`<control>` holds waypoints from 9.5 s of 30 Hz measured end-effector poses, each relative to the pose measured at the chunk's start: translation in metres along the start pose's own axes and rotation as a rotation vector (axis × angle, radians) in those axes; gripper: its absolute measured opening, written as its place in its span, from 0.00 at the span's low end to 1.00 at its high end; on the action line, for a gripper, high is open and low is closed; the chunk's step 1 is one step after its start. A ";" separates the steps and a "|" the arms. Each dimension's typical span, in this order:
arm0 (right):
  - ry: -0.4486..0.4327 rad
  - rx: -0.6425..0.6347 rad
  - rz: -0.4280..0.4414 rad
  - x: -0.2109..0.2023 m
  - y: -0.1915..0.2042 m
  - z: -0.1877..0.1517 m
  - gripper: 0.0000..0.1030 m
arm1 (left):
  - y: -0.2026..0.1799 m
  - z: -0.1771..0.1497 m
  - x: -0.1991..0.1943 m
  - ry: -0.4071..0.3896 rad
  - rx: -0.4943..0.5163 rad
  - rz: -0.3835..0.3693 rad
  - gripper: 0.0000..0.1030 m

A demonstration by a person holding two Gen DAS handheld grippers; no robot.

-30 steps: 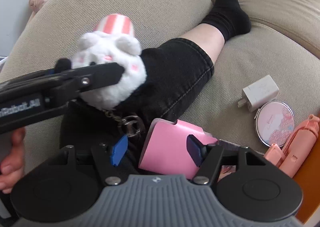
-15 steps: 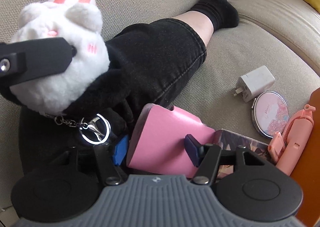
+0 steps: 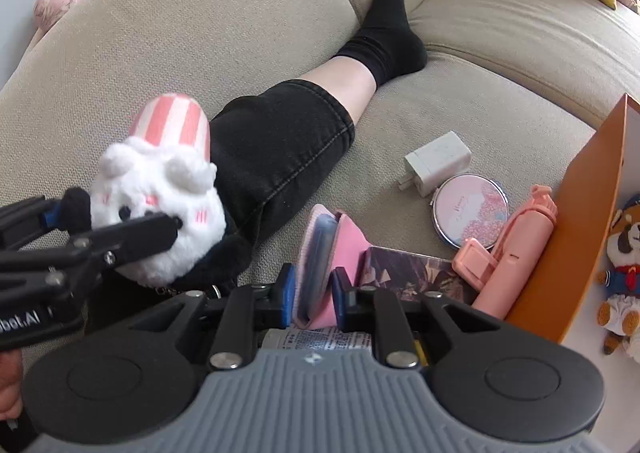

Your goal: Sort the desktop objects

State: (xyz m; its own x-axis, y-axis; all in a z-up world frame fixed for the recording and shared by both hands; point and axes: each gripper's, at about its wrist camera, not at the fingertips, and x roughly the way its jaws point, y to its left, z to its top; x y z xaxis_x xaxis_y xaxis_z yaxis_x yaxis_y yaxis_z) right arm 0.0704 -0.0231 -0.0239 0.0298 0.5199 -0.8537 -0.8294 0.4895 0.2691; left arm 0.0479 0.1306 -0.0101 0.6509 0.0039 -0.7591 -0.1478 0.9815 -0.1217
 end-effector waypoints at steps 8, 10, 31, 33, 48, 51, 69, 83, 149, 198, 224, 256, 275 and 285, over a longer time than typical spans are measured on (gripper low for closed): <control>-0.004 -0.095 -0.040 0.000 0.005 0.008 0.35 | -0.006 -0.014 0.004 0.025 0.020 -0.003 0.71; 0.014 -0.090 -0.022 -0.001 0.001 0.012 0.34 | -0.009 -0.016 0.003 0.020 0.042 0.003 0.71; 0.043 0.130 0.098 -0.004 -0.028 0.021 0.35 | -0.028 -0.038 0.026 0.056 0.099 -0.048 0.71; 0.037 0.139 0.079 -0.001 -0.028 0.024 0.37 | -0.028 -0.039 0.026 0.059 0.102 -0.046 0.71; 0.015 0.154 0.053 0.007 -0.031 0.026 0.16 | -0.033 -0.038 0.015 0.054 0.118 -0.013 0.71; -0.024 0.134 0.074 -0.011 -0.031 0.025 0.16 | -0.032 -0.031 0.002 0.021 0.117 -0.006 0.71; -0.320 0.208 -0.097 -0.203 -0.133 -0.013 0.16 | -0.155 0.038 -0.039 -0.172 0.381 -0.243 0.71; -0.259 0.403 -0.094 -0.170 -0.232 -0.053 0.16 | -0.280 0.027 0.100 0.091 0.700 -0.100 0.71; -0.001 0.616 -0.317 -0.136 -0.233 -0.085 0.16 | -0.230 0.011 0.057 -0.015 0.578 -0.260 0.38; -0.045 -0.280 -0.097 -0.061 -0.063 -0.001 0.17 | -0.062 -0.004 0.059 0.170 0.134 -0.123 0.56; 0.377 -0.732 -0.126 0.054 -0.047 0.022 0.00 | -0.035 -0.023 0.157 0.396 -0.152 -0.254 0.70; 0.394 -0.764 -0.170 0.050 -0.037 0.025 0.08 | -0.024 -0.018 0.122 0.343 -0.118 -0.202 0.62; 0.394 -0.794 -0.134 0.058 -0.044 0.026 0.09 | -0.025 -0.024 0.138 0.322 -0.209 -0.257 0.54; 0.341 -0.767 -0.119 0.031 -0.050 0.030 0.09 | -0.046 -0.006 0.093 0.209 -0.101 -0.312 0.29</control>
State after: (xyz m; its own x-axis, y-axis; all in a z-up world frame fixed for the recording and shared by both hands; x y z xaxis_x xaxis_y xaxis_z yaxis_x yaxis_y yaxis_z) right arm 0.1293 -0.0106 -0.0503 0.0731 0.1948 -0.9781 -0.9838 -0.1467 -0.1027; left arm 0.1108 0.0844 -0.0790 0.5123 -0.3410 -0.7882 -0.0462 0.9055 -0.4218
